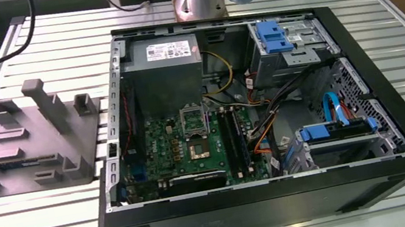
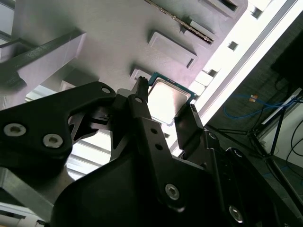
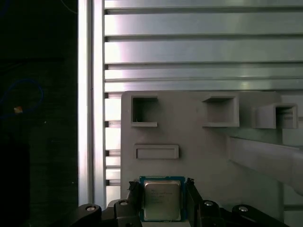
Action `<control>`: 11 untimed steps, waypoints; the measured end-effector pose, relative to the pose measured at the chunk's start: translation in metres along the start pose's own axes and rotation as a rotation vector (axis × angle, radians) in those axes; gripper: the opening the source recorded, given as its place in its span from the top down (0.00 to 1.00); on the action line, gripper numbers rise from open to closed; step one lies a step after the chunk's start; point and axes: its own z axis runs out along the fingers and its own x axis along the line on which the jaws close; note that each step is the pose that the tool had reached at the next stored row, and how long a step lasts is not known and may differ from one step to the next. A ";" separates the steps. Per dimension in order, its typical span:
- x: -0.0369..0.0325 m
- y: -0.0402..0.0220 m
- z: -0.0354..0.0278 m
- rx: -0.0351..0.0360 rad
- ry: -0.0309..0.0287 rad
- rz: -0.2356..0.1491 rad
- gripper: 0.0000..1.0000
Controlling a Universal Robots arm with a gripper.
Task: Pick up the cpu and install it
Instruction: 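Pick up the cpu and move it towards the insertion slot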
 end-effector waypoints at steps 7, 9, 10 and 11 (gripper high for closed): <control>0.0000 0.0002 -0.0044 0.0000 0.0000 0.000 0.53; 0.0000 0.0003 -0.0058 -0.0001 0.0000 0.000 0.53; 0.0000 0.0003 -0.0065 0.0000 0.0000 0.000 0.53; 0.0000 0.0004 -0.0072 0.0000 0.0000 0.000 0.53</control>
